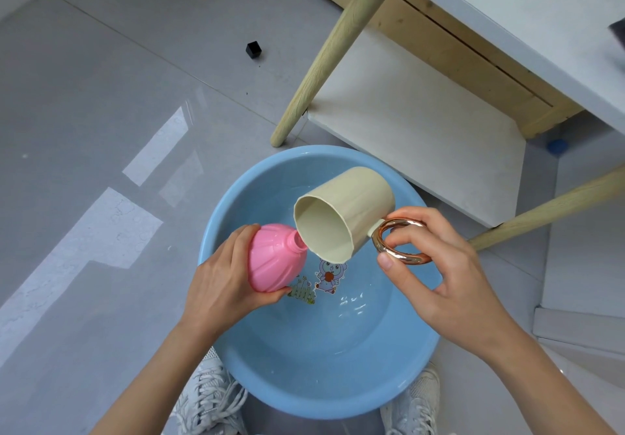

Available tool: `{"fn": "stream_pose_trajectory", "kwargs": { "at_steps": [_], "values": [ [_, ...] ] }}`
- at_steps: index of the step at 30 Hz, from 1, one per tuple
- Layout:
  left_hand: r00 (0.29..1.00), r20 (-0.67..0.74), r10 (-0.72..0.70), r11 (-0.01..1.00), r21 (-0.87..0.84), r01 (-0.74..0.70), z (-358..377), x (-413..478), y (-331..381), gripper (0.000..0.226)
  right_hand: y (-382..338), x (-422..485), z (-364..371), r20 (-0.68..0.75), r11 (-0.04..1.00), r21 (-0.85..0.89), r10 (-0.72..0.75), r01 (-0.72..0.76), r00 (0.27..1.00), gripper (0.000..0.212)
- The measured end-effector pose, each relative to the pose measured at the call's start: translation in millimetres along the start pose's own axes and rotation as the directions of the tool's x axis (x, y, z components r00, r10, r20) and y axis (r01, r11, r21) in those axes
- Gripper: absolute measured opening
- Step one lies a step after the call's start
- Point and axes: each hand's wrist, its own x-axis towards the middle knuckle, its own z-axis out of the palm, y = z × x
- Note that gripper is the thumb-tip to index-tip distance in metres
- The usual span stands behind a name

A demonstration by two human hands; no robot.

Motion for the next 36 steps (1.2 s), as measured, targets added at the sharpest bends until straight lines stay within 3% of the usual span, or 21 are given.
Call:
{"fn": "stream_pose_trajectory", "kwargs": {
  "at_steps": [36],
  "values": [
    [1.0,-0.006,-0.025,0.999,-0.03,0.024,-1.0,-0.8,1.0,0.102,-9.6,0.2,4.0,-0.011,0.992,-0.112,-0.063,0.061,0.998,0.021]
  ]
}}
